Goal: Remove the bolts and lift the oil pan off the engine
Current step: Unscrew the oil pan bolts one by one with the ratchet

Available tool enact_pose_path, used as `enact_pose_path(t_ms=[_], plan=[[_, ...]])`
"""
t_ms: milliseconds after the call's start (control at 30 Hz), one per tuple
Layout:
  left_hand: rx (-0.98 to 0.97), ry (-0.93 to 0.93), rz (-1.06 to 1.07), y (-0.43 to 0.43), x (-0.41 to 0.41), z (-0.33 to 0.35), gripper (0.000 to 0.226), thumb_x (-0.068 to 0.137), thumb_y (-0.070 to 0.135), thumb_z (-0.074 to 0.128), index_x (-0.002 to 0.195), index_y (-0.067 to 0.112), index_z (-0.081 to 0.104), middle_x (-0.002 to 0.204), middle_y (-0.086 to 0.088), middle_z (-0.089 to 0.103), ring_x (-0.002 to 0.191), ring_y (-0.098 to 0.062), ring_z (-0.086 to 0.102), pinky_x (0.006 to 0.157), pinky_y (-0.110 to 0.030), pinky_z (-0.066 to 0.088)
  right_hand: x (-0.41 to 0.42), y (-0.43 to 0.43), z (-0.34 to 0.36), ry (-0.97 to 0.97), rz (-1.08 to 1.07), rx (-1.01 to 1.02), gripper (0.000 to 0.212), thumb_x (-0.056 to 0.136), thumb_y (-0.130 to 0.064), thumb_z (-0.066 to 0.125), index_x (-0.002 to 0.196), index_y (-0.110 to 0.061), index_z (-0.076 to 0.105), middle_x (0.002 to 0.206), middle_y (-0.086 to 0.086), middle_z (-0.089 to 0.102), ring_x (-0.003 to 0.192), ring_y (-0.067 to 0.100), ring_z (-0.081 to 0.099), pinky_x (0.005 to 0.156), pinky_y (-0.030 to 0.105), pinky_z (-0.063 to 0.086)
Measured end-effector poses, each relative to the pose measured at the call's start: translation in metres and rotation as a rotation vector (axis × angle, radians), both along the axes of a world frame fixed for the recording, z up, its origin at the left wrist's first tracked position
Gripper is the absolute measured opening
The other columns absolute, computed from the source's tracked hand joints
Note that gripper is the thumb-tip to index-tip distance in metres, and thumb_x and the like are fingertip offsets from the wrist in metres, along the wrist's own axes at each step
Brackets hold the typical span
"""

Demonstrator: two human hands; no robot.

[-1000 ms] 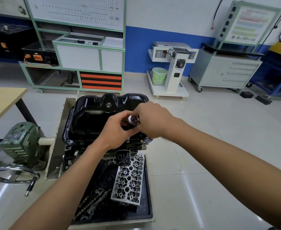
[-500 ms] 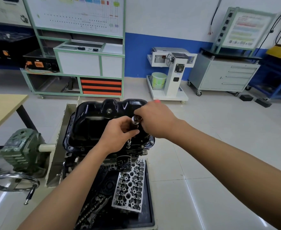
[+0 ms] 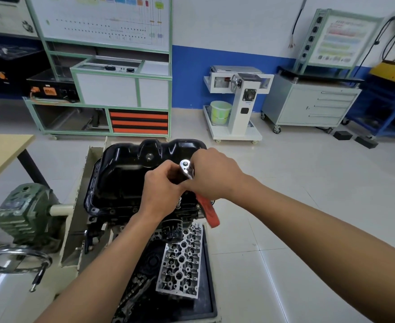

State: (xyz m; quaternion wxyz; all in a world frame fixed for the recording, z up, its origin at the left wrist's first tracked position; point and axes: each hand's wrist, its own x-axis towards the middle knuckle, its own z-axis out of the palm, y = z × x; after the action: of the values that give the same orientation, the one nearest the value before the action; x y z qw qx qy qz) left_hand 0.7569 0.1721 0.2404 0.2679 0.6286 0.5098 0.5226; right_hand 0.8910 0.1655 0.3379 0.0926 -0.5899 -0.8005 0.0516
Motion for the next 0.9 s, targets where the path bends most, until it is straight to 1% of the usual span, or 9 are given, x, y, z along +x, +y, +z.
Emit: enact_pose_path(t_ms=[100,167,267,367,467,600,667,733,900], plan=[[-0.081,-0.016,-0.109,-0.001,-0.004,0.004,0.022,0.075,0.015,0.089,0.088,0.019,0.072,0.082,0.004,0.075,0.077,-0.014,0.071,0.071,-0.026,0.058,0.004,-0.002,0.008,-0.078,0.067,-0.014,0.005,0.084,-0.024,0.07,0.087,-0.025,0.067,0.075,-0.003,0.052,0.065,0.02,0.052,0.049,0.028,0.03],[-0.123,0.016,-0.204,-0.002,-0.005,0.007,0.018,0.079,0.015,0.087,0.092,0.019,0.075,0.087,0.003,0.076,0.083,-0.016,0.071,0.08,-0.034,0.058,0.004,-0.003,0.01,-0.15,0.096,0.036,0.03,0.084,-0.009,0.064,0.103,-0.029,0.073,0.078,-0.002,0.048,0.064,0.019,0.045,0.049,0.027,0.026],[-0.182,0.032,-0.277,-0.001,-0.006,0.011,0.018,0.082,0.008,0.084,0.095,0.016,0.074,0.09,0.0,0.077,0.089,-0.021,0.073,0.088,-0.04,0.058,0.003,-0.001,0.012,-0.207,0.121,0.118,0.034,0.085,-0.006,0.058,0.107,-0.027,0.074,0.082,0.001,0.043,0.07,0.024,0.043,0.05,0.028,0.022],[-0.238,0.062,-0.341,0.003,-0.014,0.011,0.025,0.086,0.003,0.079,0.107,0.015,0.073,0.098,0.003,0.078,0.095,-0.013,0.074,0.091,-0.028,0.057,0.004,0.004,0.006,-0.202,0.181,0.135,0.032,0.076,0.0,0.056,0.093,-0.024,0.07,0.088,0.003,0.056,0.084,0.032,0.053,0.054,0.03,0.031],[-0.227,0.08,-0.38,0.003,-0.018,0.011,0.028,0.089,0.001,0.075,0.106,0.024,0.072,0.099,0.01,0.078,0.095,-0.006,0.073,0.084,-0.015,0.054,0.008,0.011,0.001,-0.199,0.252,0.165,0.038,0.074,-0.002,0.057,0.1,-0.025,0.073,0.107,-0.002,0.069,0.097,0.029,0.061,0.06,0.031,0.039],[-0.2,0.035,-0.341,0.004,-0.015,0.007,0.029,0.087,0.002,0.078,0.102,0.027,0.074,0.1,0.011,0.078,0.096,-0.006,0.074,0.087,-0.017,0.055,0.012,0.014,0.005,-0.215,0.263,0.169,0.045,0.077,-0.003,0.055,0.111,-0.029,0.071,0.104,0.0,0.068,0.097,0.029,0.06,0.06,0.03,0.033],[-0.17,0.026,-0.3,0.004,-0.013,0.006,0.029,0.084,0.004,0.081,0.098,0.029,0.073,0.098,0.012,0.078,0.095,-0.006,0.074,0.089,-0.02,0.056,0.013,0.01,0.008,-0.243,0.215,0.152,0.032,0.08,-0.009,0.056,0.105,-0.026,0.069,0.084,0.0,0.057,0.086,0.03,0.055,0.058,0.031,0.032],[-0.129,0.028,-0.241,0.005,-0.01,0.004,0.03,0.08,0.005,0.085,0.093,0.028,0.072,0.091,0.012,0.077,0.088,-0.006,0.074,0.086,-0.022,0.058,0.014,0.008,0.01,-0.25,0.161,0.119,0.006,0.085,-0.023,0.061,0.091,-0.022,0.06,0.072,-0.004,0.037,0.073,0.026,0.049,0.053,0.03,0.024],[-0.068,0.053,-0.115,0.007,-0.004,0.0,0.033,0.073,0.008,0.089,0.074,0.024,0.06,0.072,0.006,0.069,0.064,-0.011,0.064,0.062,-0.028,0.056,0.012,0.001,0.008,-0.116,0.1,0.0,0.039,0.086,-0.04,0.065,0.063,-0.022,0.038,0.065,-0.003,0.042,0.055,0.014,0.042,0.048,0.027,0.025]])
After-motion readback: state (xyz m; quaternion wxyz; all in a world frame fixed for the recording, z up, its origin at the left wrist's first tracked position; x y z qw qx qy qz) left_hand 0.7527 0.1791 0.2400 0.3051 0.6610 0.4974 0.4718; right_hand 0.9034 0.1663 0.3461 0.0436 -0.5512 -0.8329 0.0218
